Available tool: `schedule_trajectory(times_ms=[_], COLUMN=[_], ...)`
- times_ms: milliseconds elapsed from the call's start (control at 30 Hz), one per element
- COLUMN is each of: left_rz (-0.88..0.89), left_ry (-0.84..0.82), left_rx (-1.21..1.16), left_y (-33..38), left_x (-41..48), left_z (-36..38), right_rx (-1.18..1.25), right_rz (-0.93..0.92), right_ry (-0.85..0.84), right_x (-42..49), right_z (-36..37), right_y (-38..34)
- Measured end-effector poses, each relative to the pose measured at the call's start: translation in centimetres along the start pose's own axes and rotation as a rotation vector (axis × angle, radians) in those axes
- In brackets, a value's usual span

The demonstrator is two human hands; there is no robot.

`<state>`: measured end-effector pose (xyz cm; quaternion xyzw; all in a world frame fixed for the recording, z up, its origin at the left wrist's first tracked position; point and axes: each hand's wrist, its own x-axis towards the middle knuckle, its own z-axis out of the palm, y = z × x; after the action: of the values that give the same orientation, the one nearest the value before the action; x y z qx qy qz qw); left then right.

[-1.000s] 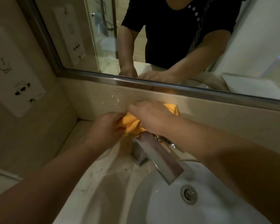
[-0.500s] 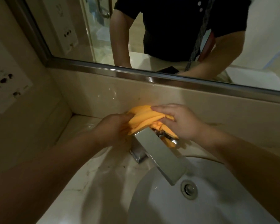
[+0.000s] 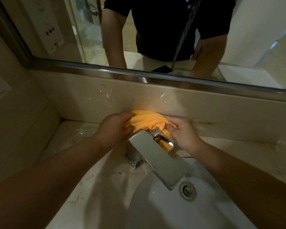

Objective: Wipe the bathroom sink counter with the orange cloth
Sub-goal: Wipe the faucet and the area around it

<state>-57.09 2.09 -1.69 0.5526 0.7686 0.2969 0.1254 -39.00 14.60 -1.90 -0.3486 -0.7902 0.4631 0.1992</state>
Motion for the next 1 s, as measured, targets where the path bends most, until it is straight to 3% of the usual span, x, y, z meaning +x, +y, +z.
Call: schedule_trajectory(times_ms=[200,300,433,667,800,900,1000], left_rz=[0.016,-0.027,-0.094,-0.178,-0.315,-0.426,-0.436], left_ry=[-0.015,-0.077,-0.162,-0.341,-0.375,-0.395,-0.448], left_rx=[-0.099,0.02,0.077,0.158,-0.254,-0.541,-0.552], left_y=[-0.6,-0.6,-0.4,1.2,2.3,2.4,2.9], left_x=[-0.1,1.0,1.9,2.2,1.9,2.0,2.3], left_z=[0.7,0.9,0.6,-0.2,0.3,-0.1,-0.1], right_rx=[0.161,0.118,0.046,0.047,-0.155,0.103,0.109], right_rz=[0.069,-0.023,-0.009,0.344,0.329,0.48,0.542], right_ry=[-0.014,-0.015,0.046,0.04,-0.027,0.055,0.039], right_x=[-1.1,-1.7,-1.8,-3.1,-5.4,-6.6,-7.5], right_z=[1.7,2.0,3.2,3.9,3.4,3.2,3.2], right_y=[1.1,1.2,1.5,0.4,0.3,0.5,2.4])
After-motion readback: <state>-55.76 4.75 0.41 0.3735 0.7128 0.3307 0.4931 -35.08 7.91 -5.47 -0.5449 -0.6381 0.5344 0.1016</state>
